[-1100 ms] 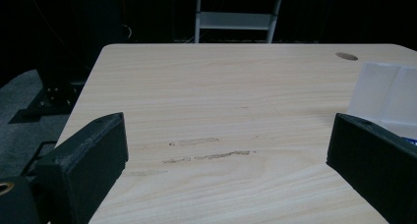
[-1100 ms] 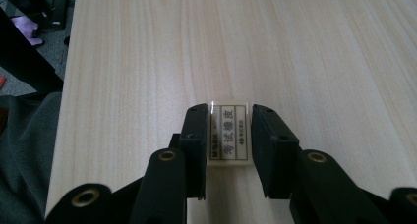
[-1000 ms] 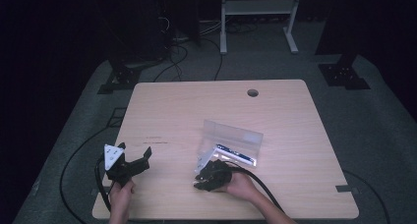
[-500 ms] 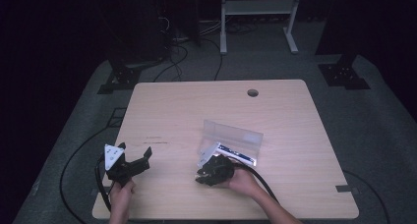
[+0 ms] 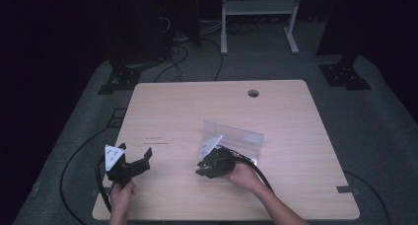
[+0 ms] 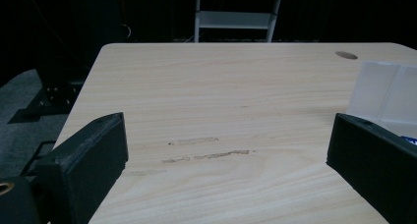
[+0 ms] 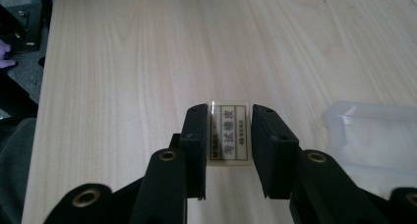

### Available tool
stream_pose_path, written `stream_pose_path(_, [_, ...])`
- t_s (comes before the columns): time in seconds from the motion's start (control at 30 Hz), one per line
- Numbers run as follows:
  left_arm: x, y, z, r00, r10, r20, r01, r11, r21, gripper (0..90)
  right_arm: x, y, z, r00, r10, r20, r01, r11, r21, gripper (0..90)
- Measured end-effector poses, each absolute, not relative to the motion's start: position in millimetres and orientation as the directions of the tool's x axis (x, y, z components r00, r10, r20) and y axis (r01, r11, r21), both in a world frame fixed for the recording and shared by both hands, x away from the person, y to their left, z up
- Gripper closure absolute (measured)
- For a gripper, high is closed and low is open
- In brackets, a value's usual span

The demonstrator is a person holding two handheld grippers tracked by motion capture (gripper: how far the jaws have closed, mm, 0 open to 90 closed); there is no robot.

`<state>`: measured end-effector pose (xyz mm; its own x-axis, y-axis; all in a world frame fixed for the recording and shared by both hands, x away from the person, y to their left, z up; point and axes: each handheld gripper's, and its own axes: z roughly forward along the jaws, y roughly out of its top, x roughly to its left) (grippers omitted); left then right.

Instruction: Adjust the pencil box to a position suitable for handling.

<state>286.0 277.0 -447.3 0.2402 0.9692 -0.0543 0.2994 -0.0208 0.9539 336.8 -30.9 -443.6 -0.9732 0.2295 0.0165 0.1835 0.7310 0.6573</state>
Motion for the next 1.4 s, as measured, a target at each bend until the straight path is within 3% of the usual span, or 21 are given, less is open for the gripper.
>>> stream_pose_path(0.9, [287, 275, -447, 0.249, 0.967, -0.05, 0.298, -0.027, 0.954, 1.1, 375, -41, -408, -0.943, 0.332, -0.034, 0.217, 0.688, 0.692, 68.0])
stream_pose_path(1.4, [286, 275, -446, 0.25, 0.967, -0.049, 0.295, -0.028, 0.955, 1.1, 393, -42, -416, -0.918, 0.395, -0.029, 0.273, 0.683, 0.677, 67.9])
